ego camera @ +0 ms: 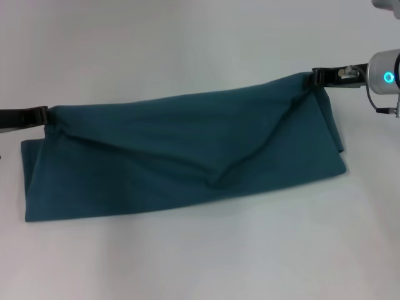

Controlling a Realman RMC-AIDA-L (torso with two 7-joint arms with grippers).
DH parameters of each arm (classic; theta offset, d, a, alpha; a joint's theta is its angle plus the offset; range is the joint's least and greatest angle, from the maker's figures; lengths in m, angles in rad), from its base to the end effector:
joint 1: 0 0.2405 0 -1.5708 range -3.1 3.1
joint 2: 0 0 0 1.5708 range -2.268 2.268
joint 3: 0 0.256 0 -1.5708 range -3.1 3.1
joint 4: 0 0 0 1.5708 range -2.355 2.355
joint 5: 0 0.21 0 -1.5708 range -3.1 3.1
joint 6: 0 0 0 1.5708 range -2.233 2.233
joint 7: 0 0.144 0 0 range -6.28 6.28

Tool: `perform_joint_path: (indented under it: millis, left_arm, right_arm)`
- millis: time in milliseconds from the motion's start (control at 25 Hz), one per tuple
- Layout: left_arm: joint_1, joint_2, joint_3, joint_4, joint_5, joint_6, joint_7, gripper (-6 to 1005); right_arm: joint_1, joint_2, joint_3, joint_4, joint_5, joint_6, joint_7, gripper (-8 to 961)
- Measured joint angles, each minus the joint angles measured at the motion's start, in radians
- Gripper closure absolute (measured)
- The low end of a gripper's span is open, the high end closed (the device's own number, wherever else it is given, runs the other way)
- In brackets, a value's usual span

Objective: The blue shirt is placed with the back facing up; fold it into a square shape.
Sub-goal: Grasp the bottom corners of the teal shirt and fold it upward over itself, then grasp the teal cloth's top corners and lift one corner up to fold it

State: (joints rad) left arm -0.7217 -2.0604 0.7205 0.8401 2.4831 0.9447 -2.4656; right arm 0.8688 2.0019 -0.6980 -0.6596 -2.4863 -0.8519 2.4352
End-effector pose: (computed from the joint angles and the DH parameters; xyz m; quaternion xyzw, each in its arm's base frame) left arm -0.2663 0.4444 0.0584 -0.7519 -0.5294 -0.1219 0.3735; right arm 0.2385 0.4788 0.0551 -0.7655 0.5065 0.1243 0.3767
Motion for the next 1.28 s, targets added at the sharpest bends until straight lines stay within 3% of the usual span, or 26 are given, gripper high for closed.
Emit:
perform_joint_path:
  millis: [320, 640, 760, 920, 1120, 1280]
  left_arm:
    - [-0.004, -0.019, 0.02, -0.045, -0.002, -0.164, 0.037, 853]
    - [-0.017, -0.016, 0.025, -0.066, 0.001, -0.19, 0.043, 800]
    - [-0.014, -0.015, 0.025, -0.067, 0.001, -0.195, 0.044, 649]
    - [-0.008, -0.006, 0.023, -0.062, 0.003, -0.147, 0.042, 497]
    - [0.008, 0.024, 0.007, 0.006, 0.04, 0.095, -0.022, 316]
    - [0.034, 0.023, 0.006, 0.123, 0.105, 0.267, -0.114, 134]
  right_arm:
    - [0.008, 0.045, -0.012, 0.006, 0.038, 0.161, -0.033, 825]
    - [0.014, 0.045, -0.025, 0.017, 0.04, 0.201, -0.033, 643]
    - [0.008, 0.044, -0.033, 0.017, 0.04, 0.198, -0.034, 575]
    - [0.0, 0.038, -0.039, 0.016, 0.035, 0.167, -0.035, 405]
    - [-0.02, 0.02, -0.041, -0.005, 0.034, 0.085, -0.035, 171]
    - [-0.049, 0.013, -0.042, -0.046, 0.034, 0.021, -0.028, 29]
